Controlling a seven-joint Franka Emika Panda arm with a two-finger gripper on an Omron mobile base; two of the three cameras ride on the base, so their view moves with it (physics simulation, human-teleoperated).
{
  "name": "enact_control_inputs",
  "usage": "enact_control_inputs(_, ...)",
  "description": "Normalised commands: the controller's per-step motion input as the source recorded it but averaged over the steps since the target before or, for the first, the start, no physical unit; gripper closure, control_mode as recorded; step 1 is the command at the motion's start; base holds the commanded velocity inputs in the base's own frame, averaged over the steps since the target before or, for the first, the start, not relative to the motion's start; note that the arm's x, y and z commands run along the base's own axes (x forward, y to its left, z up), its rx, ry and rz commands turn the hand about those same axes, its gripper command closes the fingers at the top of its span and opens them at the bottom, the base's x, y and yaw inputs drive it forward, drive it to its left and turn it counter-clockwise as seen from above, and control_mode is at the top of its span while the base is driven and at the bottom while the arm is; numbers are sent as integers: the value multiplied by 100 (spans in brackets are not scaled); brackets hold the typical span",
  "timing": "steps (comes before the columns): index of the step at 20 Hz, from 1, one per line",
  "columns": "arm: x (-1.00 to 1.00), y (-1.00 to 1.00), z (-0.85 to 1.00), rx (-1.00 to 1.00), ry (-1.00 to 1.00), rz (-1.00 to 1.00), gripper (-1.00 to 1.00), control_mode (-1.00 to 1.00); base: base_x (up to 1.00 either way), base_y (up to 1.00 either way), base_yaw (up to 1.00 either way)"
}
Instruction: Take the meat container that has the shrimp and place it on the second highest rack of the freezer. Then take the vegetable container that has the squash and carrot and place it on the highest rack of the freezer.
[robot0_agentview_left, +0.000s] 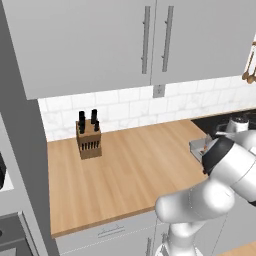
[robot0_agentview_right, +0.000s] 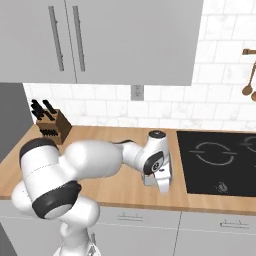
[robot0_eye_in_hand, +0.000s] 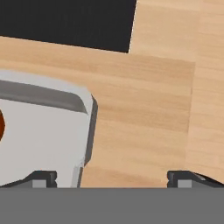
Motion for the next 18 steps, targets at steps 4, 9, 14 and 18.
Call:
enact_control_inputs(4,0,-9,-51,0,0,-3,-100,-100,0,0,0)
enact_control_inputs(9,0,0,-41,0,0,-5,-100,-100,0,0,0)
enact_control_inputs(14,1,0,-25,-3,0,-5,-100,-100,0,0,0)
enact_control_inputs(18,12,0,-18,-6,0,-4,-100,-100,0,0,0)
